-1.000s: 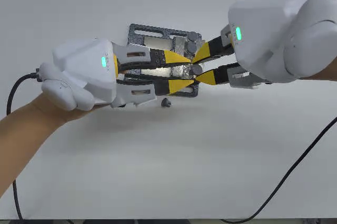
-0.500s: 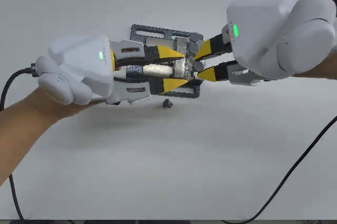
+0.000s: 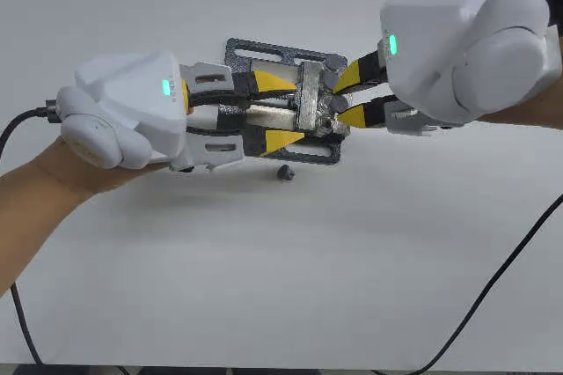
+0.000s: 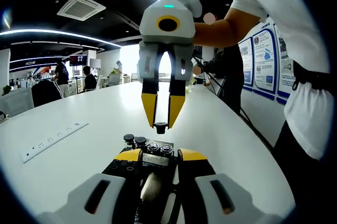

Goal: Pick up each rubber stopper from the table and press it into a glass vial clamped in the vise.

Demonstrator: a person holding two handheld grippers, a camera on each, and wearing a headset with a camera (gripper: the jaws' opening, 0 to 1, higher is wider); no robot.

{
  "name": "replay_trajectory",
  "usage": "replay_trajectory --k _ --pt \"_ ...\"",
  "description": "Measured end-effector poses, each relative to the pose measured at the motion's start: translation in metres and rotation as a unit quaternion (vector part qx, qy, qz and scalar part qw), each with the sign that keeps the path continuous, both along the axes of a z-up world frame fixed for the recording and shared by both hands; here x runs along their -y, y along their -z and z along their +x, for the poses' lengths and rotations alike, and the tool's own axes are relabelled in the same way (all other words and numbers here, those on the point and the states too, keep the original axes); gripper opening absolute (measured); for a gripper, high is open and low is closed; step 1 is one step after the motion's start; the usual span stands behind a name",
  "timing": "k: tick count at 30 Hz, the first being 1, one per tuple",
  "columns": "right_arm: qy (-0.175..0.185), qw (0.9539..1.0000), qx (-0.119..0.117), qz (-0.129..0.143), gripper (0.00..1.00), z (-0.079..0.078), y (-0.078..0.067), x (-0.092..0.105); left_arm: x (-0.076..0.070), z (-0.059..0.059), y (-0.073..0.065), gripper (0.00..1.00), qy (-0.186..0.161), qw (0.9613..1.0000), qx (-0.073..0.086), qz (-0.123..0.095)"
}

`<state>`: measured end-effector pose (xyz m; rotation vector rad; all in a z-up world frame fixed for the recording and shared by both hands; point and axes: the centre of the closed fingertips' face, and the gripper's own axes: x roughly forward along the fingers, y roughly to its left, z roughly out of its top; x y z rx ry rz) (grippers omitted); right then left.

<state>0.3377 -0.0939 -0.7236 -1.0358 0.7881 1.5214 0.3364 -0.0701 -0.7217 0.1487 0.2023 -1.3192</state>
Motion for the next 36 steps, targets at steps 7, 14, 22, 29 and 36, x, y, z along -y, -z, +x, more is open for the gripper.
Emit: replay_trajectory --k 7,14,22,29,36 --pt "0.008 1.0 -0.002 -0.003 0.12 0.003 0.006 0.001 -0.006 0.0 0.002 0.25 0.0 1.0 -0.004 0.002" --pt "0.013 0.9999 0.0 -0.007 0.12 0.005 0.009 -0.001 -0.011 0.0 0.003 0.26 0.002 1.0 -0.005 0.003" --pt "0.018 0.9997 0.003 -0.019 0.12 0.008 0.016 -0.001 -0.015 0.001 0.003 0.25 -0.002 1.0 -0.006 0.002" --pt "0.017 0.9995 0.002 -0.026 0.12 0.008 0.02 -0.001 -0.018 0.001 0.004 0.25 -0.004 1.0 -0.006 0.002" --pt "0.006 0.9994 0.007 -0.033 0.12 0.008 0.023 -0.002 -0.021 0.001 0.004 0.25 -0.007 1.0 -0.006 -0.001"
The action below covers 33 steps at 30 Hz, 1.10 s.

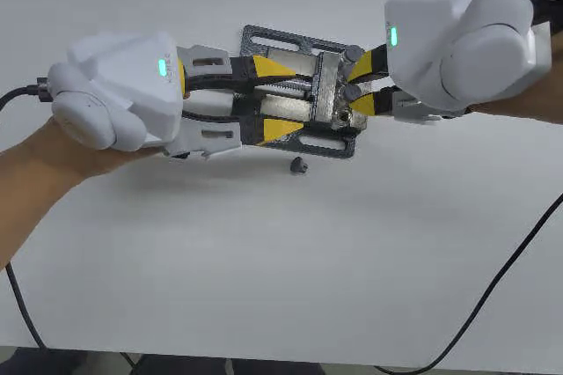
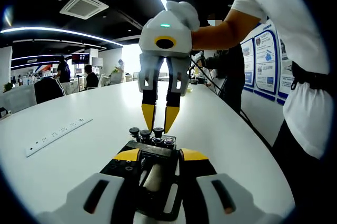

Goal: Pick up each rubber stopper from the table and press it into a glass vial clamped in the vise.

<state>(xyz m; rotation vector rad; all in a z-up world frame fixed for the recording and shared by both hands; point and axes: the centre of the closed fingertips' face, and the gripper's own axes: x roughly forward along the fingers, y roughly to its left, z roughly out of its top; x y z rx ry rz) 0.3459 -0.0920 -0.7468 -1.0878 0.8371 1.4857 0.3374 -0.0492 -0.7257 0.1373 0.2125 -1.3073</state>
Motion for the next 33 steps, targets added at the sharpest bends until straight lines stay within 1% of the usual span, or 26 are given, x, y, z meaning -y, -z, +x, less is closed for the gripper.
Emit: replay_trajectory --k 4,6,9,20,33 --pt "-0.002 1.0 0.0 -0.003 0.12 0.0 0.0013 0.0006 -0.0003 0.0003 0.0002 0.25 -0.001 1.0 0.001 0.0" --pt "-0.004 1.0 0.002 -0.004 0.12 0.0001 0.002 0.0007 -0.0004 0.0003 -0.0001 0.26 -0.002 1.0 -0.002 -0.003" --pt "-0.007 0.9999 0.004 -0.009 0.12 0.0007 0.0033 0.0017 -0.0004 0.0001 0.0 0.26 -0.002 1.0 -0.002 -0.003" --pt "-0.012 0.9999 0.007 -0.009 0.12 0.0013 0.0035 0.0023 0.0005 -0.0004 0.0007 0.26 -0.002 1.0 -0.002 -0.004" --pt "-0.03 0.9994 0.011 -0.014 0.12 0.0009 0.0035 0.0024 0.0018 -0.0012 0.0003 0.25 0.0 1.0 -0.002 -0.002"
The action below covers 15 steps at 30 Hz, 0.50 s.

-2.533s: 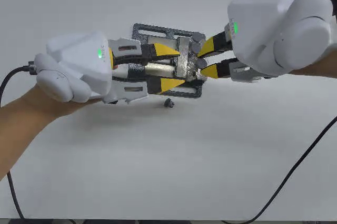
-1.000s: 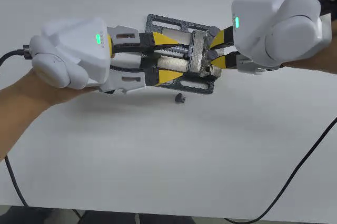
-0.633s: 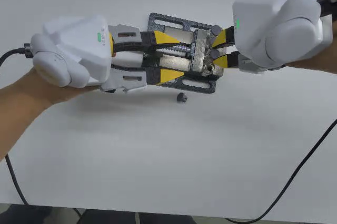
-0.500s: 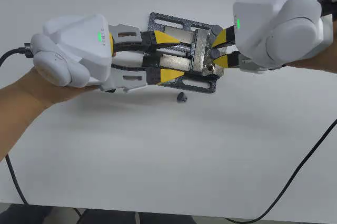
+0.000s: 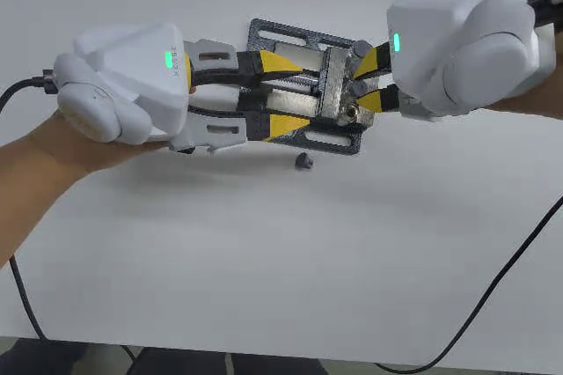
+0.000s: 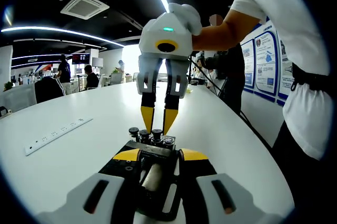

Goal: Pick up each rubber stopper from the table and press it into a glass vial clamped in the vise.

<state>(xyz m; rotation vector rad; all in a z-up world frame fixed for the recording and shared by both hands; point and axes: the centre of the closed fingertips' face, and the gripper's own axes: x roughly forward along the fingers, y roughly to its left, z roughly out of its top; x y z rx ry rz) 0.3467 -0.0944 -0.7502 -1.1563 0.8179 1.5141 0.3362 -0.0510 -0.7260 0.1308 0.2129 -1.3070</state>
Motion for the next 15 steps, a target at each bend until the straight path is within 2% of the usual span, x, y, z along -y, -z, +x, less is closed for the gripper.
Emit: replay_trajectory --k 15 --pt "-0.009 0.9999 -0.003 -0.008 0.12 -0.0008 0.0009 -0.0003 -0.0001 -0.0008 0.0007 0.25 0.001 1.0 0.001 0.001"
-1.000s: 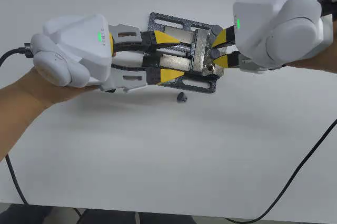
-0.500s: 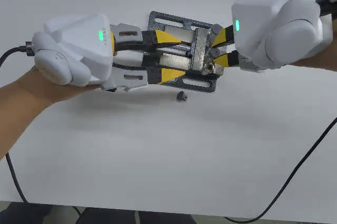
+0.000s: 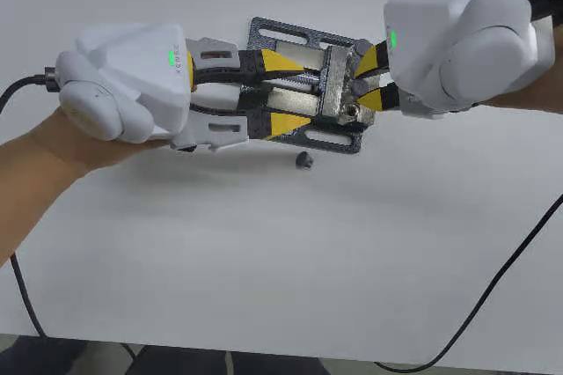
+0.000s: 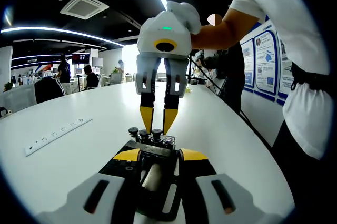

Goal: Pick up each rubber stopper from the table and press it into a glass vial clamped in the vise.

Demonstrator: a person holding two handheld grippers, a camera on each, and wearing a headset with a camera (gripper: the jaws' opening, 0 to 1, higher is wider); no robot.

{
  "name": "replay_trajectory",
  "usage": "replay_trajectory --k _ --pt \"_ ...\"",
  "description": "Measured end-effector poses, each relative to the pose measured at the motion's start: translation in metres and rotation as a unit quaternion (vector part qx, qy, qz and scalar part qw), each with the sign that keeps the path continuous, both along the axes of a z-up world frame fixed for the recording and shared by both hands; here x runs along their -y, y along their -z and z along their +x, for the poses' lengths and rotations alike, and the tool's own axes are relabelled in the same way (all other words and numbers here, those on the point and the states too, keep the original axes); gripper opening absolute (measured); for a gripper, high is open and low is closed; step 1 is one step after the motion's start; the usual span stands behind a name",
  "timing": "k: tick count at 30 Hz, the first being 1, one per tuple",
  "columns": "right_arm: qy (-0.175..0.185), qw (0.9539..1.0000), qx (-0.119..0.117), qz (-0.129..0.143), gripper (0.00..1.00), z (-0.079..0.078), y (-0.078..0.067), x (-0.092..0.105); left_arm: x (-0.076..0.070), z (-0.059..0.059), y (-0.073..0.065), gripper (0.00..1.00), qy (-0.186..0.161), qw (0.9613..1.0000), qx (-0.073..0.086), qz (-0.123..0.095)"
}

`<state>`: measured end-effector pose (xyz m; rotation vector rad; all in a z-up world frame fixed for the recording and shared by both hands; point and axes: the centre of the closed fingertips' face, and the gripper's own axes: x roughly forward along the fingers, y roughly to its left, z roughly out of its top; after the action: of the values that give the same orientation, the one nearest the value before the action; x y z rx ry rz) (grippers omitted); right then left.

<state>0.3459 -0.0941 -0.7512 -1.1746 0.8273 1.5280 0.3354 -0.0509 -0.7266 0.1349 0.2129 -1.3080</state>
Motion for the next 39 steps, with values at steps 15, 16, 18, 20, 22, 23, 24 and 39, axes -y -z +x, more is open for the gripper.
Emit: replay_trajectory --k 15,16,18,20,22,23,24,39 --pt "0.002 1.0 0.002 0.004 0.12 0.0005 -0.0005 0.0 0.0002 -0.001 -0.0014 0.24 0.0 1.0 0.0 -0.001" --pt "0.004 1.0 0.001 0.005 0.12 0.0004 -0.0005 0.0001 0.0003 -0.0009 -0.0016 0.24 0.0 1.0 0.001 -0.001" --pt "0.002 1.0 0.002 0.005 0.12 0.0006 -0.0004 0.0005 0.0005 -0.0009 -0.0015 0.24 0.0 1.0 0.0 0.0" --pt "0.002 1.0 0.002 0.005 0.12 0.0008 -0.0004 0.0008 0.0009 -0.0009 -0.0015 0.24 0.0 1.0 0.001 0.0" --pt "0.003 1.0 0.002 0.005 0.12 0.0009 -0.0005 0.0012 0.0014 -0.0008 -0.0015 0.24 0.0 1.0 0.001 0.0" --pt "0.003 1.0 0.002 0.005 0.12 0.001 -0.0005 0.0014 0.0016 -0.0007 -0.0016 0.24 0.0 1.0 0.001 0.0" --pt "0.004 1.0 0.002 0.005 0.12 0.0011 -0.0006 0.0016 0.0017 -0.0005 -0.0018 0.24 -0.001 1.0 0.0 0.0" --pt "0.014 0.9998 0.001 0.014 0.12 0.0018 -0.0013 0.0023 0.0044 0.0006 -0.001 0.23 0.001 1.0 0.0 0.001"
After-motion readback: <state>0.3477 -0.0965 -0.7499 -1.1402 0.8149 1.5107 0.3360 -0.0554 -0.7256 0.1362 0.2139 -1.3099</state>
